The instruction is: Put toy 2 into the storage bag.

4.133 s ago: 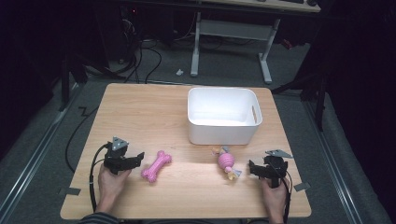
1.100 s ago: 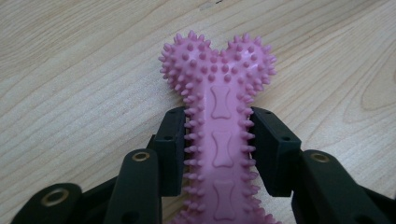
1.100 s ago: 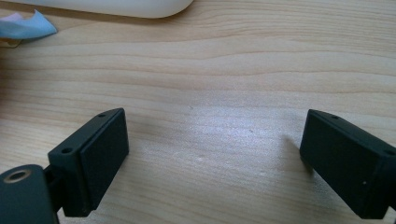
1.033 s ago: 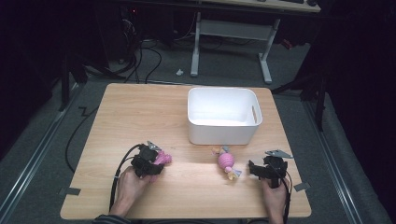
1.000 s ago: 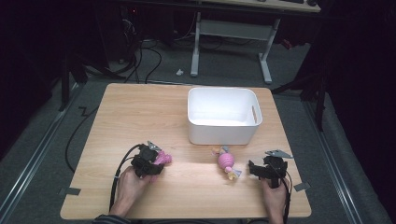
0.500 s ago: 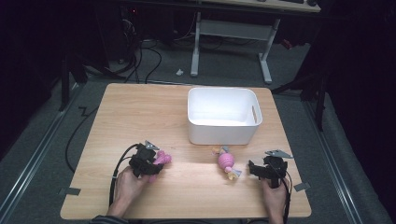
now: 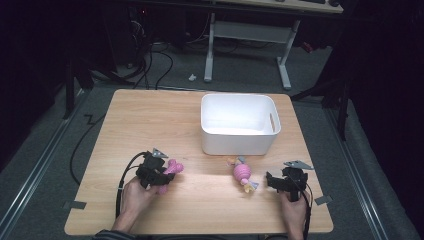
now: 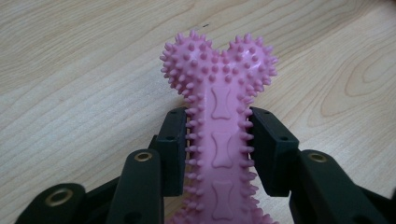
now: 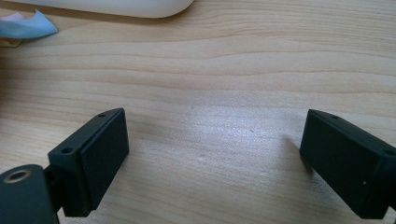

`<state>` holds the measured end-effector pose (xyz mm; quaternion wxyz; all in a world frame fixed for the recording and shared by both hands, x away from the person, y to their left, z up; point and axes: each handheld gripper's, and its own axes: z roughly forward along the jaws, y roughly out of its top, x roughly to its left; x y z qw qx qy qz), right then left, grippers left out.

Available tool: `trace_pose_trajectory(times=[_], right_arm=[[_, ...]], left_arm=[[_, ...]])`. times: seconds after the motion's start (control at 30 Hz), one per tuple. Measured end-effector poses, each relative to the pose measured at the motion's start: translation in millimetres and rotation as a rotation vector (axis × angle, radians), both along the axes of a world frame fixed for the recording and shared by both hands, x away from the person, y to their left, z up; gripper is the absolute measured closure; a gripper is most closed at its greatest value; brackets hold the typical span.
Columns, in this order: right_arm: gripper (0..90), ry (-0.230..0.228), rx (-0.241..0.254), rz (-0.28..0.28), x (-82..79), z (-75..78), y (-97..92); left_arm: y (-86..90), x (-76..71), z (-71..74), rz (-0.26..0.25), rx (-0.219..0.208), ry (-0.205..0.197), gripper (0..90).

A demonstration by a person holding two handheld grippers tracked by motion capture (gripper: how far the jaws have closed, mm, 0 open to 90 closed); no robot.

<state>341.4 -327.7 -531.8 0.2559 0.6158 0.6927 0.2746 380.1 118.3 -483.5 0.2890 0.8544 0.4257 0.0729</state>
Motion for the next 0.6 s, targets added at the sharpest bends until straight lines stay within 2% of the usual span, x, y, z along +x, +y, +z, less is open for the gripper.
trace_pose_trajectory(times=[0.27,0.6], right_arm=[[7.9,0.000,-0.001,0.005,-0.2,0.0,0.3],[7.8,0.001,0.000,0.001,-0.5,0.0,0.5]], left_arm=[[4.1,2.2,19.6,0.002,0.006,-0.034,59.2],[-0.4,9.0,52.3,-0.041,-0.041,-0.064,59.2]])
